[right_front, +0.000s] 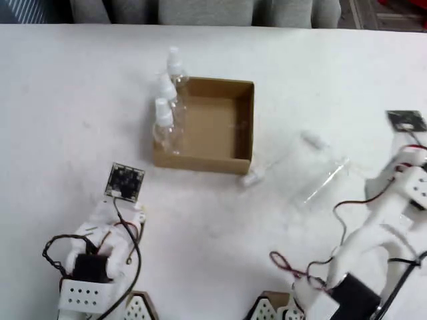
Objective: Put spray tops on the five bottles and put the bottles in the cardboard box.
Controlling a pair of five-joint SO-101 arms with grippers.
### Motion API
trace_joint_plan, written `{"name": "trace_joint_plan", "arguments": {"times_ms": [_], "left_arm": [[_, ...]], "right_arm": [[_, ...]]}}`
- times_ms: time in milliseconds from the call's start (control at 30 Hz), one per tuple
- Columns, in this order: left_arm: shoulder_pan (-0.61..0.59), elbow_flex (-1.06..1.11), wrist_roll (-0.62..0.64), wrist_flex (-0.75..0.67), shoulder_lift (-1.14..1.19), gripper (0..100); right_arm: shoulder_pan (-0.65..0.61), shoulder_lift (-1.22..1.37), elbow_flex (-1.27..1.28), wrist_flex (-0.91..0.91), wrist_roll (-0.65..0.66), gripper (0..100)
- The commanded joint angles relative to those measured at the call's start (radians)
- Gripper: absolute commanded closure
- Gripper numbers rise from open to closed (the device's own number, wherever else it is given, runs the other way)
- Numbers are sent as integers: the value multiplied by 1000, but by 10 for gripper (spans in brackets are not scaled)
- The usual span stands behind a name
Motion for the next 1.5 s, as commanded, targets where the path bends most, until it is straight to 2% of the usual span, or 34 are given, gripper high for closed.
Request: {"name": "trace_joint_plan", "arguments": {"times_ms": [0,100,167,300,367,500,667,833,1033,1267,1467], "left_arm": [[-5,-5,-11,12,-24,962],[-5,-5,-11,12,-24,962],[-5,-5,-11,12,-24,962],[-5,-5,-11,12,-24,962],[-5,-5,-11,12,-24,962],[-5,-5,-11,12,-24,962],[-5,-5,-11,12,-24,962],[-5,-5,-11,12,-24,962],[-5,-5,-11,11,-24,962],[-5,-5,-11,11,-24,962],[-5,-5,-11,6,-24,960]], "right_arm": [[-130,-96,-48,94,2,971],[-242,-140,-20,131,-5,971],[-326,-163,29,128,-66,971],[-513,-194,166,-1,-137,967],[-598,-189,222,-91,-69,955],[-702,-189,307,-171,258,851],[-737,-189,373,-289,483,763],[-737,-188,428,-397,621,762],[-771,-186,479,-404,775,762],[-817,-185,486,-417,816,762],[-817,-8,460,-559,816,762]]}}
